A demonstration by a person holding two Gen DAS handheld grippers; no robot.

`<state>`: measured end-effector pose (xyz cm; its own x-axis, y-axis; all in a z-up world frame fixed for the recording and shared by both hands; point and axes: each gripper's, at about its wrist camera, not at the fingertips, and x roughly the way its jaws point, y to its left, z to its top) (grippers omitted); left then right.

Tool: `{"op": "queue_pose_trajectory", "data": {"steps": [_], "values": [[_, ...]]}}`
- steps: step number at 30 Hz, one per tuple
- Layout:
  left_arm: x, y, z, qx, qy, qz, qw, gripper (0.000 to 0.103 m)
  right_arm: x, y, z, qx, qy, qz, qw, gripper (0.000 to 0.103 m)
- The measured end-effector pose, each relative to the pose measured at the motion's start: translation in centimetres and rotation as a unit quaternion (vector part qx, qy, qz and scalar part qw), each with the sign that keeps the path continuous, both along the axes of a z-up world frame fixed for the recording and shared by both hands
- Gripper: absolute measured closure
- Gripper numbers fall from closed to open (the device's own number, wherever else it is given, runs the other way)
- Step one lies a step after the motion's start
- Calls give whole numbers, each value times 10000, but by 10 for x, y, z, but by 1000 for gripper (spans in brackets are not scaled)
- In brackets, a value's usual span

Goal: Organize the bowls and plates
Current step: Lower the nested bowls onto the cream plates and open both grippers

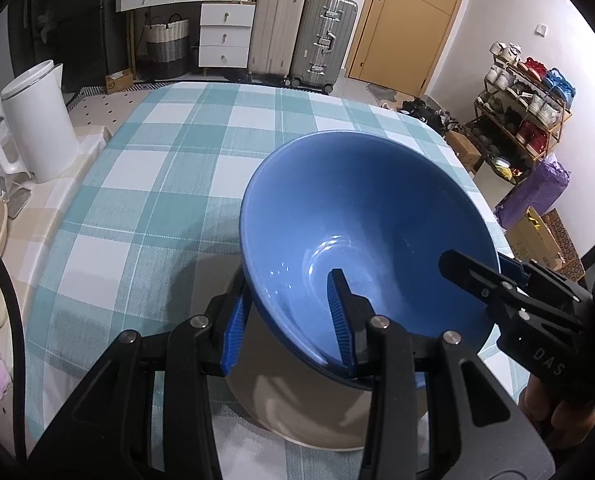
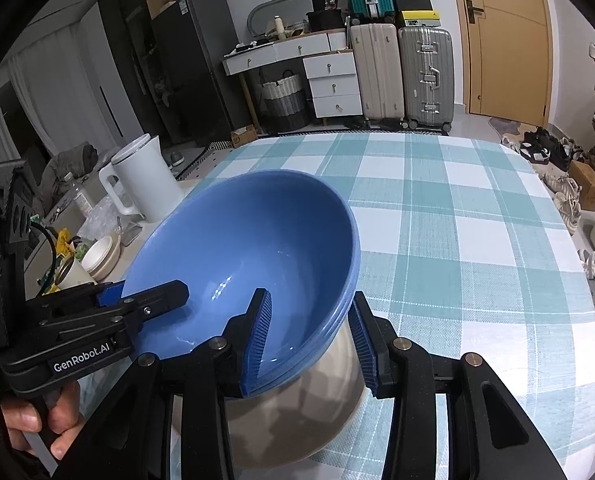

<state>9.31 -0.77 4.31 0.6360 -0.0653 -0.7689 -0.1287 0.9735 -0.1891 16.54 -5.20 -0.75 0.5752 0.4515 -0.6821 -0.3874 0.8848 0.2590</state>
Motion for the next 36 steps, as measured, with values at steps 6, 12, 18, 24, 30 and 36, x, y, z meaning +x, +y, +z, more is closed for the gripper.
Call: {"op": "queue_pose_trajectory", "data": {"steps": [6,12,18,24,30,36], "values": [[8,5,-3,-50,-50,-34,10000,69,4,0,0,49,12,-79,10000,62],[14,8,-5,-48,-52,-101,9999,69,5,2,-1,-18,-4,-115,9999,62],[13,9,-4,-4,-136,-255,9996,62,7,4,-1,-124,-14,-73,9999,57],[-2,19,4,123,-596,-394,9974,24,0,2,1,-103,-207,23,9997,22],[-20,27,8,451,-952,-560,9929,10,-10,0,2,-120,-564,121,9983,7],[-47,41,15,311,-1464,-573,9871,1,-25,-14,12,120,-1033,169,9944,1]]}}
